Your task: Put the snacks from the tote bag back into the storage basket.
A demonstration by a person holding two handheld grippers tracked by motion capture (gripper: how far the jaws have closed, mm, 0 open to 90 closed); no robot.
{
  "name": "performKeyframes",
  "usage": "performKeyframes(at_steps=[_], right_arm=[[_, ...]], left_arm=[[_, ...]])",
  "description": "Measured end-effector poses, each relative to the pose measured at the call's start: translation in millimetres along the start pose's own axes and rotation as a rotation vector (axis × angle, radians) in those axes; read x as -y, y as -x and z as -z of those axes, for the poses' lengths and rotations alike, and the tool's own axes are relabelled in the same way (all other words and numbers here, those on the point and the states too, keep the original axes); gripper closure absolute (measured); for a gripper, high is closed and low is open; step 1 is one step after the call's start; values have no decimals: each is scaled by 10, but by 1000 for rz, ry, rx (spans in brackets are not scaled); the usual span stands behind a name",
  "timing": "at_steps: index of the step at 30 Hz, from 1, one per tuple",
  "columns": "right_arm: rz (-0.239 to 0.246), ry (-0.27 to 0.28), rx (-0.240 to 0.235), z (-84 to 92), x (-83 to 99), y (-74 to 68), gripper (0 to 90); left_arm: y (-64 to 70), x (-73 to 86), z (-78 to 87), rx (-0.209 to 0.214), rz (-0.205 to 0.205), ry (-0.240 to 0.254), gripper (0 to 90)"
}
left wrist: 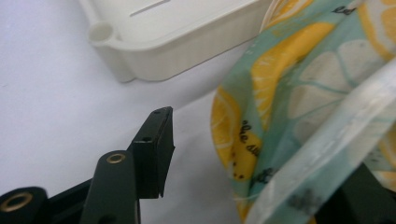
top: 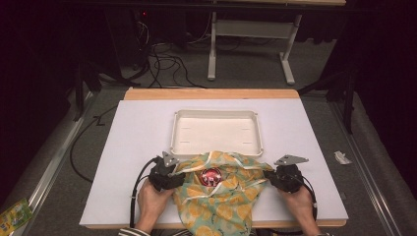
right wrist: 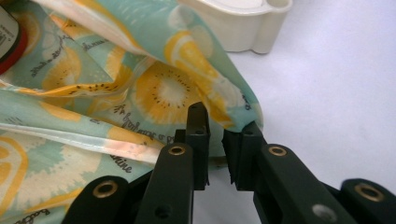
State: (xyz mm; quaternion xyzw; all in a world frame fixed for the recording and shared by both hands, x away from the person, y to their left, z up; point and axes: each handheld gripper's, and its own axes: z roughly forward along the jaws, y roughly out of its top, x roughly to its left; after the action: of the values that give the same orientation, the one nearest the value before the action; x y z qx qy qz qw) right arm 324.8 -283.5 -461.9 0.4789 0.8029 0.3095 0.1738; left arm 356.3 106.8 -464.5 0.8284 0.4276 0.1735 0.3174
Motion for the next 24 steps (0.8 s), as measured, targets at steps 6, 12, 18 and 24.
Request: performKeyframes(at_steps=[6,12,18,24], right_arm=[[-7,-9,14,4,0,41,828],[-9,-22,49,-9,12,94,834],[-45,-4,21,24,66,158,802],[-8,109,-5,232,-22,43,659]], left_arm=[[-111,46,36,-20,27,7,454],[-213,114,-11,-33,56,-4,464],[-148,152,1,27,5,17,592],[-127,150,5,76,-5,25,694]])
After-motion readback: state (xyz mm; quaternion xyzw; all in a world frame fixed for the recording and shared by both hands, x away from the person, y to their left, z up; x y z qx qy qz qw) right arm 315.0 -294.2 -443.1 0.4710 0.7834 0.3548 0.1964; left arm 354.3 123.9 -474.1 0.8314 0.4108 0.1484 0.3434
